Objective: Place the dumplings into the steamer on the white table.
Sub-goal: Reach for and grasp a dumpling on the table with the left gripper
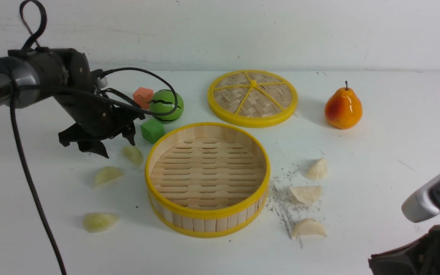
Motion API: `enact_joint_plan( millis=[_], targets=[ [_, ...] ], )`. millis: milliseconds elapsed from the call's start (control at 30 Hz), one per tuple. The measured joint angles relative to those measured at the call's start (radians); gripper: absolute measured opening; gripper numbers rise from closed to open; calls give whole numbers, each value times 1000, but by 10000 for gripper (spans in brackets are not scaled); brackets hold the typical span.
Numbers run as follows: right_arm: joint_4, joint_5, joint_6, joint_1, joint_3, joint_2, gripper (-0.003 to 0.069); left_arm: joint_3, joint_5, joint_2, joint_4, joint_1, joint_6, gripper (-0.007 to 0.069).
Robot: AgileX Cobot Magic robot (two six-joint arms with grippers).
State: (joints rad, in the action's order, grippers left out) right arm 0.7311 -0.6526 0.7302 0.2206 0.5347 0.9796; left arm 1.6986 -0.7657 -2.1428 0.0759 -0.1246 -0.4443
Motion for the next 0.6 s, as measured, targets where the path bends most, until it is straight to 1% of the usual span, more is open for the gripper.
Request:
enact_joint_plan(
  millis=[67,200,300,367,400,433,600],
  targets=[
    [2,1,3,0,0,0,9,21,-18,-18,1,-1,1,460],
    [26,1,9,0,0,0,11,55,-42,-53,16,-12,11,405],
    [56,0,9,0,0,0,12,59,-22,-70,18,-33,20,314],
    [63,-1,9,0,0,0,12,59,-14,-74,13,-43,22,262],
    [66,-1,9,0,0,0,13,59,-11,-74,12,-46,24,253],
    [68,-1,9,0,0,0,14,59,-3,-74,11,-52,24,218],
    [73,-3,9,0,0,0,14,59,10,-74,-7,-68,25,219]
  ],
)
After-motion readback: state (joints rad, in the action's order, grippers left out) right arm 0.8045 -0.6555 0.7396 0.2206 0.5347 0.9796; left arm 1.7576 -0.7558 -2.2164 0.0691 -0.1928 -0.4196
